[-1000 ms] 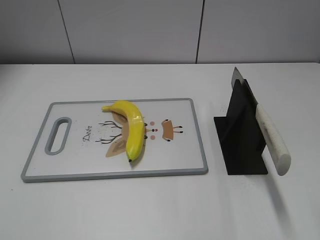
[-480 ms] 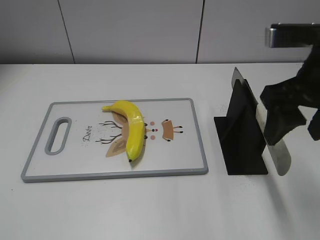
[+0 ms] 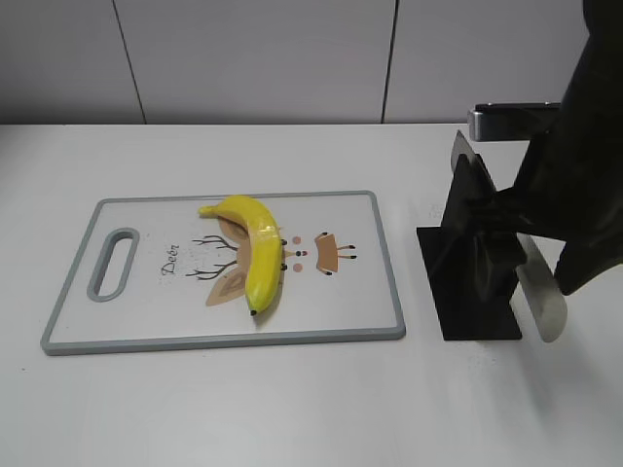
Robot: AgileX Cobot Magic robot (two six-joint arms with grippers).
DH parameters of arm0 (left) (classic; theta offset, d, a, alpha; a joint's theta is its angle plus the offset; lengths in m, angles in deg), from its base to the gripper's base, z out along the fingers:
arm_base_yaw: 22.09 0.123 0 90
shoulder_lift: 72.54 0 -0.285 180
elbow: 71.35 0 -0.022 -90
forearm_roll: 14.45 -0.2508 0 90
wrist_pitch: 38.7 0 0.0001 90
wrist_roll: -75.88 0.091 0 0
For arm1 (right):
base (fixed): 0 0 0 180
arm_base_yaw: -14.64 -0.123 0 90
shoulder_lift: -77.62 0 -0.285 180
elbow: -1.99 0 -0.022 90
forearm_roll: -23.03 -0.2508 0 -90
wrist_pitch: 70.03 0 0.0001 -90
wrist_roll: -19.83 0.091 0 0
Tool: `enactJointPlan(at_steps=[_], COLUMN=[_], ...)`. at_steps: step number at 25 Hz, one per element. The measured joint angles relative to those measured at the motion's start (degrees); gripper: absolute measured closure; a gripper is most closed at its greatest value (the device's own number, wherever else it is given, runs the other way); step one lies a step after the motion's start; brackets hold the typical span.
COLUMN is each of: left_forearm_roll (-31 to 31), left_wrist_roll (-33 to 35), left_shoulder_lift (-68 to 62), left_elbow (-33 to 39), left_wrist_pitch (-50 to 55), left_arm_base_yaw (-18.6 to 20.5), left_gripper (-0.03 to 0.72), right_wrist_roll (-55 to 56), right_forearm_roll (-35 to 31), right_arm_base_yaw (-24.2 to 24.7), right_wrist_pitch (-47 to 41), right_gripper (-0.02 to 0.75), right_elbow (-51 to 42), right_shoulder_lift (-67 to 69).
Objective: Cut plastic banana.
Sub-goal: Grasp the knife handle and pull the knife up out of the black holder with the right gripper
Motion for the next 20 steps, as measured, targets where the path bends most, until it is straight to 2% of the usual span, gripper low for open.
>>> enactJointPlan(at_steps=[4,11,20], left_forearm_roll=[0.0,0.0,0.0], left_wrist_roll=[0.0,0.0,0.0], left_shoulder_lift=[0.0,0.0,0.0], left_elbow=[0.0,0.0,0.0], left_wrist_pitch=[0.0,0.0,0.0], left_arm_base_yaw=[0.0,0.0,0.0], left_gripper=[0.136,0.136,0.136], right_wrist_roll=[0.2,1.6,1.9], right_forearm_roll=[0.2,0.3,-0.2], right_arm_base_yaw=[0.0,0.0,0.0], right_wrist_pitch=[1.5,-1.3,-1.0], right_gripper=[0.186,0.404,0.436], right_elbow=[0.0,0.1,0.1], right_shoulder_lift=[0.5,1.4,2.0])
